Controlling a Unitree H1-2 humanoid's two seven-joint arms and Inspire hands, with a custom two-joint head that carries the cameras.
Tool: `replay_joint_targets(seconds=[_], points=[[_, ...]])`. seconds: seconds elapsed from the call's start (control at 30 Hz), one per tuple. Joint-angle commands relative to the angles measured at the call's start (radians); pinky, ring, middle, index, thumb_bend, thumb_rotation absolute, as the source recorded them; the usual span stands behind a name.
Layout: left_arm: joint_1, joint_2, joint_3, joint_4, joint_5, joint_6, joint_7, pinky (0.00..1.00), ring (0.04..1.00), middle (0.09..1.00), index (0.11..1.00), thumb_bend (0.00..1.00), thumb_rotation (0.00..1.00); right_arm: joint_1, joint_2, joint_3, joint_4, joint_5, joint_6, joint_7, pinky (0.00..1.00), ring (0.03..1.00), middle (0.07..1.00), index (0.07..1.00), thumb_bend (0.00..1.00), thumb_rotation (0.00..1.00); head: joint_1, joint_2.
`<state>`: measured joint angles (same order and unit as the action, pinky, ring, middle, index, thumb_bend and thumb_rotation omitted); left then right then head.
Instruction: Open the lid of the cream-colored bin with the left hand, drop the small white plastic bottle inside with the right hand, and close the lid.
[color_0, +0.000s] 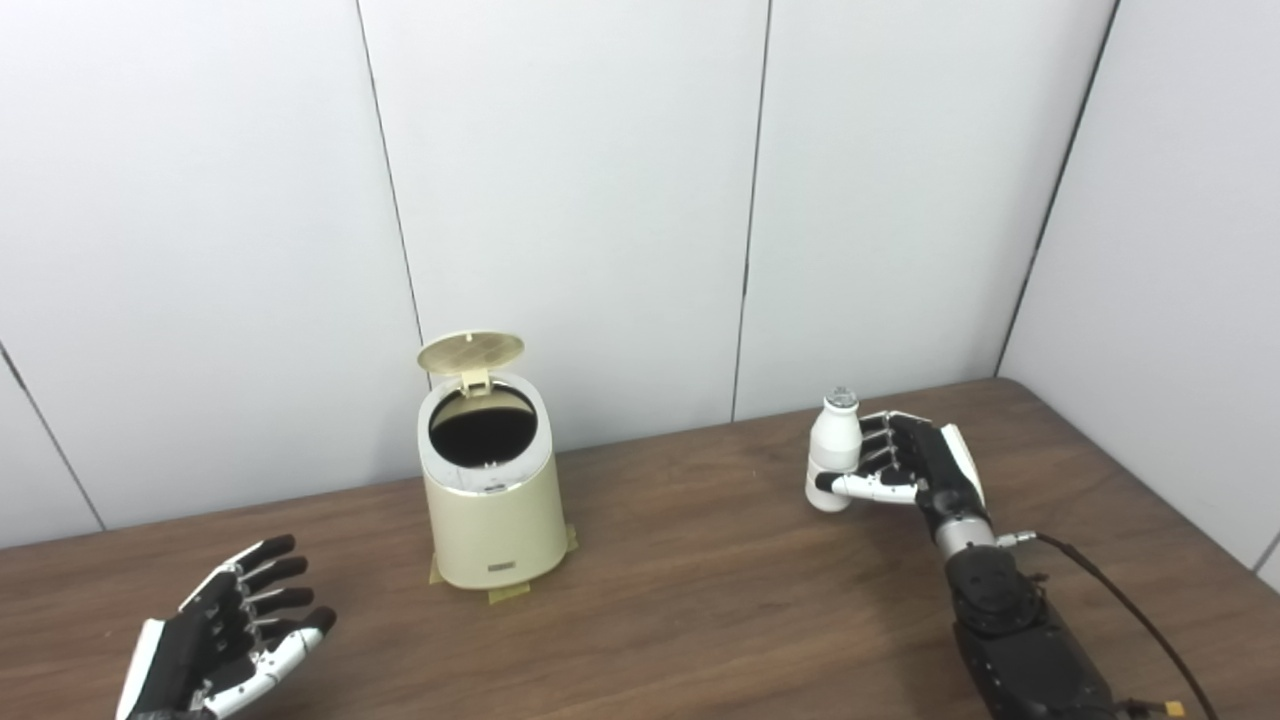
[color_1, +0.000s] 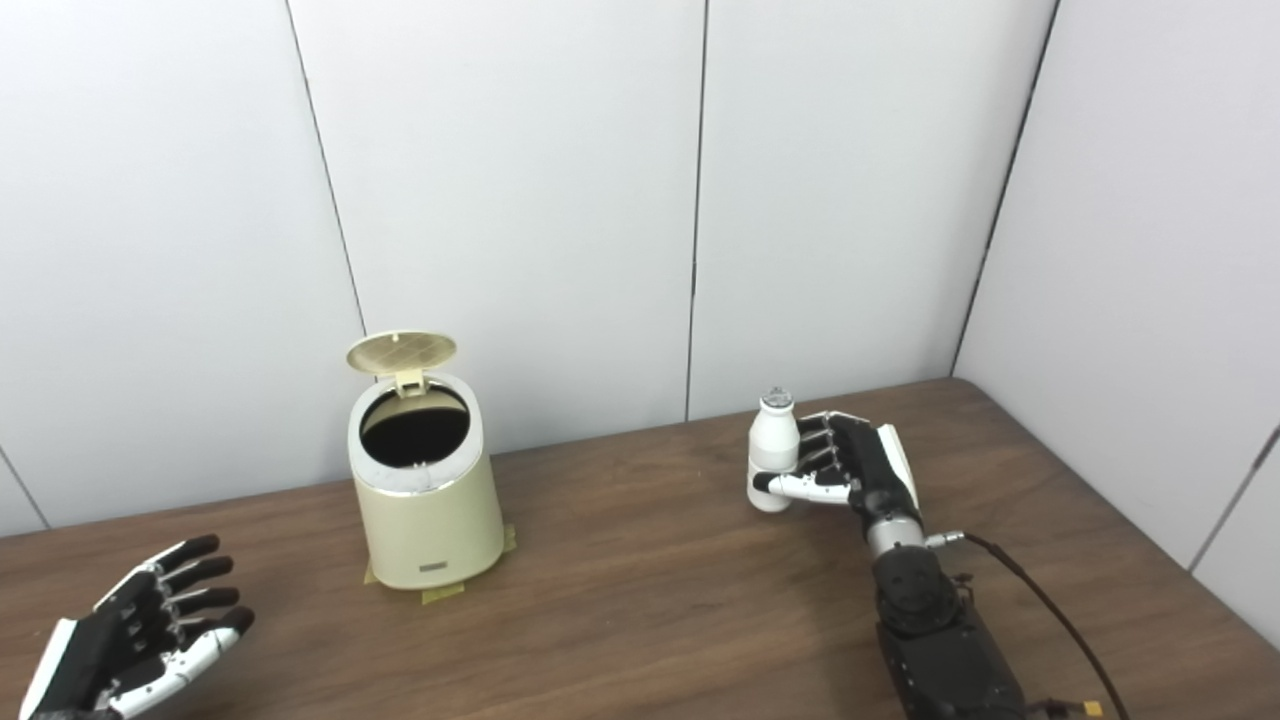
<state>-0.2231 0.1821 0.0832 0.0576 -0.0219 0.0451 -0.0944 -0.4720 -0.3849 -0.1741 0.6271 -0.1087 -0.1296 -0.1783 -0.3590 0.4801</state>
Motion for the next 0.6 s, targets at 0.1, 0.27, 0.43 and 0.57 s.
replay_joint_targets(seconds=[0.1, 0.27, 0.43, 0.57], points=[[-0.039, 0.009, -0.001, -0.021, -0.011, -0.026, -0.006, 0.57, 0.681, 0.758, 0.799, 0.60, 0.00, -0.027, -0.008, 0.012, -0.152, -0.030, -0.048, -0.025, 0.33, 0.377, 0.438, 0.520, 0.52, 0.00, 0.011, -0.003], [-0.043, 0.006, -0.004, -0.002, -0.003, -0.039, 0.000, 0.56, 0.668, 0.755, 0.795, 0.60, 0.00, -0.024, 0.037, 0.034, -0.354, -0.050, 0.030, -0.015, 0.33, 0.377, 0.437, 0.522, 0.52, 0.00, 0.022, -0.010], [-0.050, 0.003, -0.011, 0.028, 0.006, -0.073, 0.002, 0.56, 0.660, 0.748, 0.792, 0.61, 0.00, -0.056, 0.077, 0.082, -0.493, -0.063, 0.080, 0.023, 0.34, 0.388, 0.479, 0.540, 0.51, 0.00, 0.053, -0.016], [-0.052, -0.008, -0.017, 0.036, 0.010, -0.076, 0.009, 0.57, 0.660, 0.743, 0.786, 0.63, 0.00, -0.085, 0.110, 0.111, -0.547, -0.072, 0.093, 0.041, 0.34, 0.394, 0.475, 0.543, 0.51, 0.00, 0.092, -0.025]])
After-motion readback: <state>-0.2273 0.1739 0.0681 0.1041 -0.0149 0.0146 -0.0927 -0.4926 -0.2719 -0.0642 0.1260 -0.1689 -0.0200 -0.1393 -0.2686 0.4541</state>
